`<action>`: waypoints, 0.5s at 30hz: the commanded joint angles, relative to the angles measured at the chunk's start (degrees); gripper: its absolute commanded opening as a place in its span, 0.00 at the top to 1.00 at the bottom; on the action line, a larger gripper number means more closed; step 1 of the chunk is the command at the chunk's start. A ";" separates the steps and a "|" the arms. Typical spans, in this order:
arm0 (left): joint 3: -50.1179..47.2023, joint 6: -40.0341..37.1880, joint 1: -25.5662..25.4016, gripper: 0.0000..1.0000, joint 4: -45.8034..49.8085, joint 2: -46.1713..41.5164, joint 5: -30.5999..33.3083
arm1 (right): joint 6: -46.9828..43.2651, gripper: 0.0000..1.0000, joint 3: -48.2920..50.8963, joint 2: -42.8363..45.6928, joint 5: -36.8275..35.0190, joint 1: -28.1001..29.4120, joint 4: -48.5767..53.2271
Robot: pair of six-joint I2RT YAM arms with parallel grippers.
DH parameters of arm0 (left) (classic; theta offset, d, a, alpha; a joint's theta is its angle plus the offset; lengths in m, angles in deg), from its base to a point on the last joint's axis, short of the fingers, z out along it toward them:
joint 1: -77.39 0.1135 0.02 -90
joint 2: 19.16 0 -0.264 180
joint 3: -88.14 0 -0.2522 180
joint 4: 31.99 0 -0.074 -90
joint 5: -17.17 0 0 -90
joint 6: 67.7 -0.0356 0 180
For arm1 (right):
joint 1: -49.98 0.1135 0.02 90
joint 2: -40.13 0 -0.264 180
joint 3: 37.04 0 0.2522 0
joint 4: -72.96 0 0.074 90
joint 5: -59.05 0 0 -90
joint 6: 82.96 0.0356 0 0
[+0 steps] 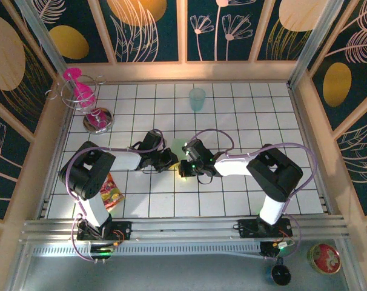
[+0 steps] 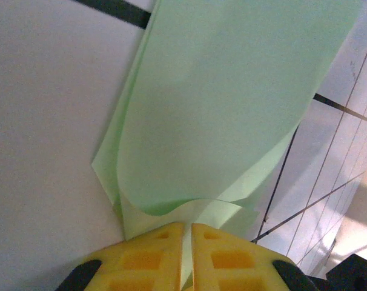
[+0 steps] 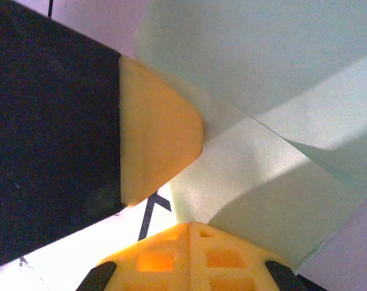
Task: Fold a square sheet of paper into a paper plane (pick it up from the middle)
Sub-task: Third fold the triangle at the center of the table.
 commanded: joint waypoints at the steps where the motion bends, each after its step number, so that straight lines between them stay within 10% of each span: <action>1: 2.59 -2.20 -0.16 0.85 0.41 -0.86 -0.99 | -2.40 0.97 0.35 -0.96 -0.60 -0.03 3.81; 15: 7.29 -13.36 0.97 0.83 9.62 1.48 2.96 | -6.70 0.97 1.85 1.38 2.88 -2.19 2.92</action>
